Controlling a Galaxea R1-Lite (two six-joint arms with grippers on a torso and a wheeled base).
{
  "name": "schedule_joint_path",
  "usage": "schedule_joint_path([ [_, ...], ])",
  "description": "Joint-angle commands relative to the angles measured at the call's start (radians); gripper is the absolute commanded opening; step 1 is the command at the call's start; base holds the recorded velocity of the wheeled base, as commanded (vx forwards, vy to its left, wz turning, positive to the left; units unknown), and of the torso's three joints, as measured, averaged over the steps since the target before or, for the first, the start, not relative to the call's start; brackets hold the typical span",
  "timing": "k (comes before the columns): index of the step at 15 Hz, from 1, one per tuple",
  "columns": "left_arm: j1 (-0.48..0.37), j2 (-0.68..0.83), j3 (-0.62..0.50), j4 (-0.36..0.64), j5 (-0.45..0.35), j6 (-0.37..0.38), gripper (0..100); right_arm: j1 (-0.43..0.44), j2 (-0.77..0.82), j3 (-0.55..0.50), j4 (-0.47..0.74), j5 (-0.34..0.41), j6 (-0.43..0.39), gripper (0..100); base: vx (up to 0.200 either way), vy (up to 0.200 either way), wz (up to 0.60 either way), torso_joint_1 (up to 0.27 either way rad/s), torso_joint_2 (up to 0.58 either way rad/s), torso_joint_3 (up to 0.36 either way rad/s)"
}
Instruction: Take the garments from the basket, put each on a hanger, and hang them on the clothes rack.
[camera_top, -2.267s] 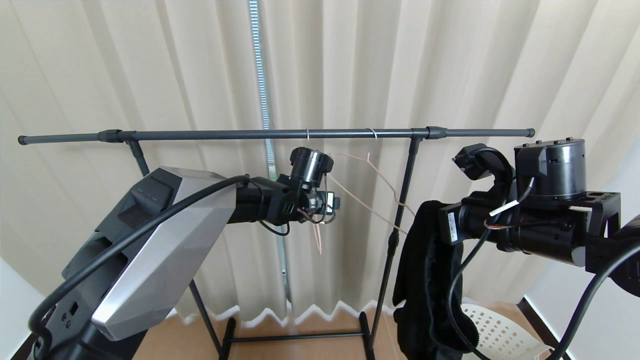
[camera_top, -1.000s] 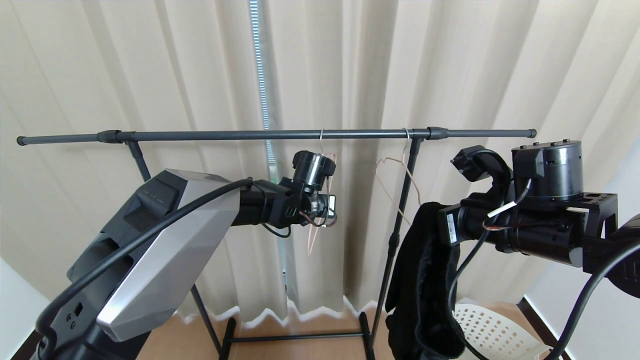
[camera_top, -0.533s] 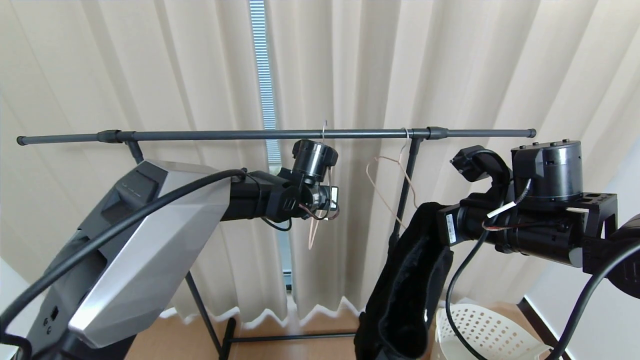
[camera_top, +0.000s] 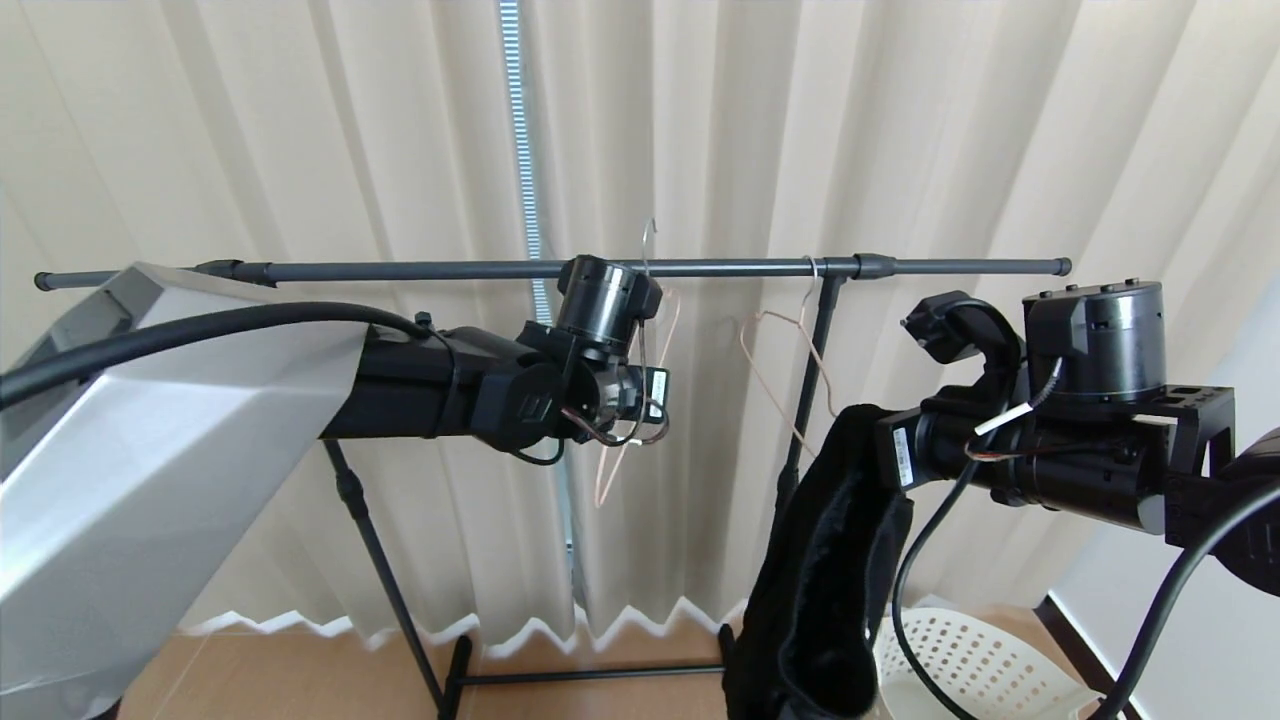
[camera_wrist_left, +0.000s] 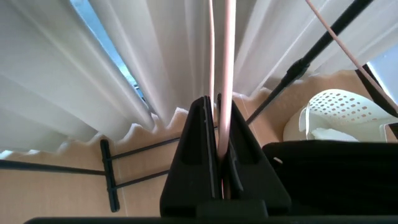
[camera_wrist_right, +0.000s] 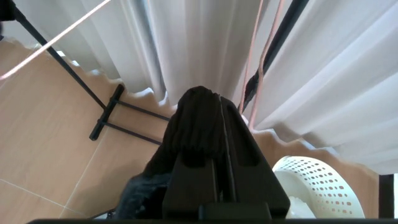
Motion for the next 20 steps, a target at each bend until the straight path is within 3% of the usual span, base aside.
schedule_joint_path([
  [1, -0.003, -0.077, 0.102, -0.048, 0.000, 0.020, 0, 0.000, 0.000, -0.002, -0.001, 0.000, -0.002, 0, 0.000, 0.000, 0.00, 0.000, 0.00, 0.000],
  [9, -0.015, -0.433, 0.598, -0.252, -0.021, 0.098, 0, -0.001, -0.015, 0.010, -0.002, 0.000, -0.014, 0, 0.000, 0.000, 0.00, 0.000, 0.00, 0.000],
  [15, -0.015, -0.664, 0.894, -0.330, -0.187, 0.115, 0, 0.000, -0.014, 0.020, -0.001, -0.022, -0.014, 0, 0.000, 0.000, 0.00, 0.000, 0.00, 0.000],
  [20, -0.009, -0.767, 1.171, -0.522, -0.300, 0.197, 0, 0.022, -0.015, 0.020, -0.001, -0.092, -0.014, 0, 0.000, 0.000, 0.00, 0.000, 0.00, 0.000],
])
